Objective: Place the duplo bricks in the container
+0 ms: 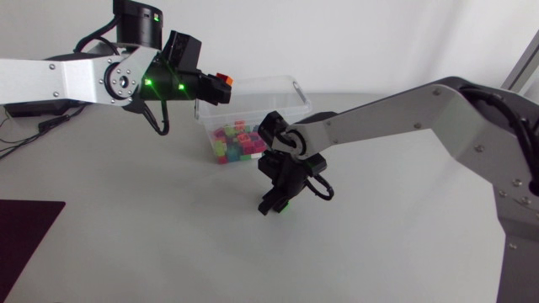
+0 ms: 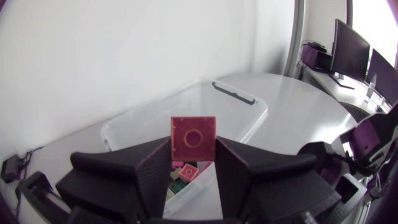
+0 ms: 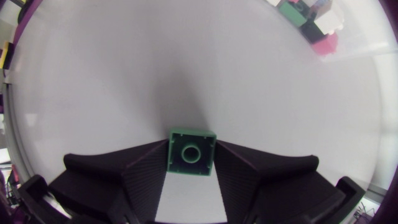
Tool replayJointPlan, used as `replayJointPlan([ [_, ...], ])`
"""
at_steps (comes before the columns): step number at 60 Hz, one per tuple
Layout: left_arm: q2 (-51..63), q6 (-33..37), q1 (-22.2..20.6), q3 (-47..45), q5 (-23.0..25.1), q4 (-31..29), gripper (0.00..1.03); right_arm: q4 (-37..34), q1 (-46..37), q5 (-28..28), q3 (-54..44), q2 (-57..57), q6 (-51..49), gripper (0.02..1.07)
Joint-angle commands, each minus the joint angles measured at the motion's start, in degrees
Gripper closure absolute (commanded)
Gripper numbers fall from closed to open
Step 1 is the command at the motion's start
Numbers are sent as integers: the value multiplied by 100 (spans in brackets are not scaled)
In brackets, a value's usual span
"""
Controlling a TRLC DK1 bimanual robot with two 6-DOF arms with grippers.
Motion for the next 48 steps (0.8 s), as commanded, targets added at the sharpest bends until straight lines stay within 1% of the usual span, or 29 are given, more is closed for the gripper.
replayJointPlan([
  [1,256,-258,9,253,-109,192,82,9,51,26,-82,-145,-115,71],
  [13,661,-495,1,578,-408,412,81,-53,-160,26,-64,-672,-150,72],
  [20,924,-522,-78,798,-610,483,81,-71,-292,-44,-29,-1024,-176,72],
  [22,1074,-530,-131,956,-716,483,81,-97,-353,-88,15,-1138,-167,72],
  [32,1557,-618,-210,1651,-926,359,80,-71,-582,-255,147,-1542,-150,72],
  [34,1671,-627,-228,1827,-979,280,78,-62,-635,-317,182,-1586,-150,72],
  [38,1918,-627,-272,2248,-1058,26,68,-27,-731,-387,252,-1700,-150,72],
  [40,2032,-636,-272,2512,-1076,-203,60,9,-775,-396,287,-1744,-141,72],
  [45,2260,-645,-272,2987,-1076,-686,44,44,-828,-449,358,-1806,-132,72],
  [46,2375,-645,-263,3215,-1076,-959,36,53,-837,-457,366,-1806,-123,72],
  [48,2471,-645,-263,3391,-1076,-1161,29,96,-854,-466,384,-1841,-115,72],
])
